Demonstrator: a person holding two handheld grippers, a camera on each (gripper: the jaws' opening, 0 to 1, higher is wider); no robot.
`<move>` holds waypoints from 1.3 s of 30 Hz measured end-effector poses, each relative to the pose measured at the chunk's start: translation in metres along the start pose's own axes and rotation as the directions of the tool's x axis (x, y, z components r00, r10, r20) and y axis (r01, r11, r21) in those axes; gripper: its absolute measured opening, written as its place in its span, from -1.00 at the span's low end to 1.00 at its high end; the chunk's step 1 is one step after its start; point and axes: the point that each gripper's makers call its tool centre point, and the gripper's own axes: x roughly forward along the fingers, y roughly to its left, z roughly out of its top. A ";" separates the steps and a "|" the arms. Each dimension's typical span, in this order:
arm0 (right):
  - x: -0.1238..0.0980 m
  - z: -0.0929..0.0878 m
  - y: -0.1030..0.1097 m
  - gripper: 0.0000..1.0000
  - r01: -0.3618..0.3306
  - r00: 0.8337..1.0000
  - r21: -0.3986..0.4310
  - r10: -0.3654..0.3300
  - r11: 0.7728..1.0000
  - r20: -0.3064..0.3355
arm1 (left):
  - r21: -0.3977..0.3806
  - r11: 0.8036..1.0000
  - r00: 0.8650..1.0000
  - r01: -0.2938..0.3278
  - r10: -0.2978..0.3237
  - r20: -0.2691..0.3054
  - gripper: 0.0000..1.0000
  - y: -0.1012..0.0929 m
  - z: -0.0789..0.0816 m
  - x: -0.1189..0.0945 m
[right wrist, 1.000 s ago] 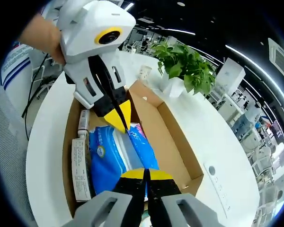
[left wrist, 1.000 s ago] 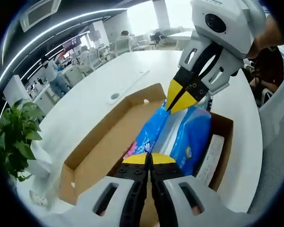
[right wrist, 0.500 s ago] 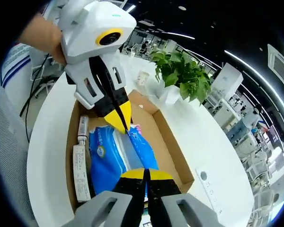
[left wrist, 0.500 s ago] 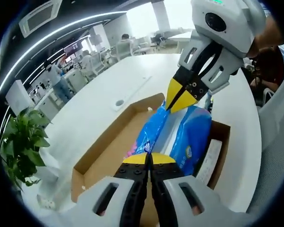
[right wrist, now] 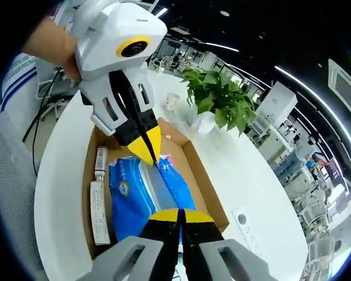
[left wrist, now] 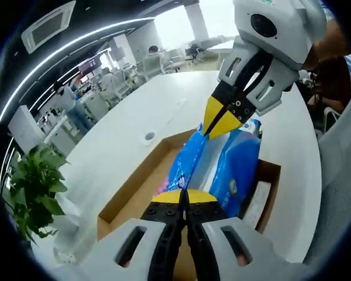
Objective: Operate the shoe box by opening the lid, removing the specified soft item, and placing it in the target area until the item is outside and the box remains undamaged.
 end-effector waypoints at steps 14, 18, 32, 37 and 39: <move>-0.017 -0.011 -0.006 -1.00 0.022 1.000 0.009 -0.022 1.000 -0.001 | 0.008 1.000 1.000 0.016 -0.016 0.004 -1.00 -0.013 0.018 0.003; -0.023 -0.015 -0.009 -1.00 0.031 1.000 0.018 -0.031 0.999 0.000 | 0.014 1.000 1.000 0.022 -0.022 0.009 -1.00 -0.017 0.024 0.005; -0.042 -0.036 -0.021 -1.00 0.060 0.998 0.043 -0.060 0.997 -0.006 | 0.039 0.998 0.998 0.053 -0.055 0.034 -1.00 -0.034 0.046 0.019; -0.049 -0.043 -0.025 -1.00 0.074 0.997 0.046 -0.073 0.996 -0.011 | 0.047 0.997 0.997 0.065 -0.067 0.040 -1.00 -0.040 0.053 0.025; -0.051 -0.047 -0.026 -1.00 0.079 0.997 0.043 -0.079 0.996 -0.015 | 0.047 0.996 0.996 0.070 -0.072 0.043 -1.00 -0.043 0.056 0.026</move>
